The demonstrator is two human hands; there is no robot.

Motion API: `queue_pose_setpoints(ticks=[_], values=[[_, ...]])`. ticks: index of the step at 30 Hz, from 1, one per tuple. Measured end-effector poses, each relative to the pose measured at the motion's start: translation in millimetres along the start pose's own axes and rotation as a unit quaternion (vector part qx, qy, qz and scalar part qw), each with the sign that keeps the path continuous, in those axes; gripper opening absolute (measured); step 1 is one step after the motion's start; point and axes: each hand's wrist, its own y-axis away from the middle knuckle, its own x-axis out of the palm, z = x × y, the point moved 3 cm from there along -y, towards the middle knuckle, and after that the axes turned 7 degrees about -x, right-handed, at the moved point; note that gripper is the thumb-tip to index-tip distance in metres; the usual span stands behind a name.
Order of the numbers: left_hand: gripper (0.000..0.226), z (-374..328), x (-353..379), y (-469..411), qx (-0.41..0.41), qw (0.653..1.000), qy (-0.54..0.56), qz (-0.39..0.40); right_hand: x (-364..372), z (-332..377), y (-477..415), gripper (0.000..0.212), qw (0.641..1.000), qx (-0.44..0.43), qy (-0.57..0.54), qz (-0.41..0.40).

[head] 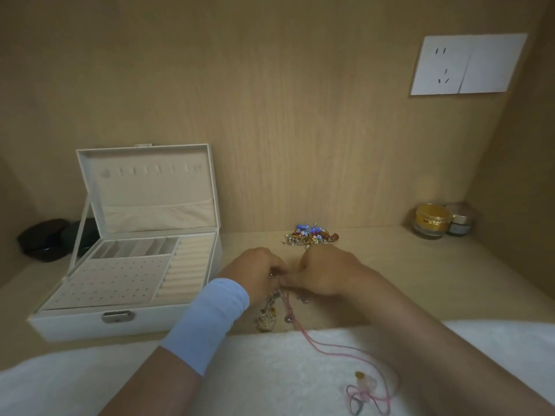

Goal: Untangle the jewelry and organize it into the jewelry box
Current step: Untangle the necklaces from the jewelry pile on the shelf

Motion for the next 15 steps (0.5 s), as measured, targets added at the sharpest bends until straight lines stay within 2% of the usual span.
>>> queue_pose_setpoints(ticks=[4, 9, 12, 15], values=[[0.018, 7.3, -4.0, -0.2, -0.02, 1.0, -0.004, 0.01, 2.0, -6.1, -19.7, 0.052, 1.0, 0.005, -0.02, 0.001], [0.032, 11.7, -7.4, -7.4, -0.051, 0.996, -0.045, 0.053, 4.9, -11.3, -30.1, 0.034, 0.993, -0.042, -0.104, 0.028], [0.04, 12.2, -7.2, -10.1, -0.058, 0.996, -0.045, 0.047, 5.0, -19.0, -34.1, 0.029, 0.994, -0.045, -0.098, 0.013], [0.02, 9.0, -7.3, -12.3, -0.048, 0.998, -0.02, 0.032, 4.4, -26.0, -38.6, 0.026, 0.997, -0.045, -0.063, -0.005]])
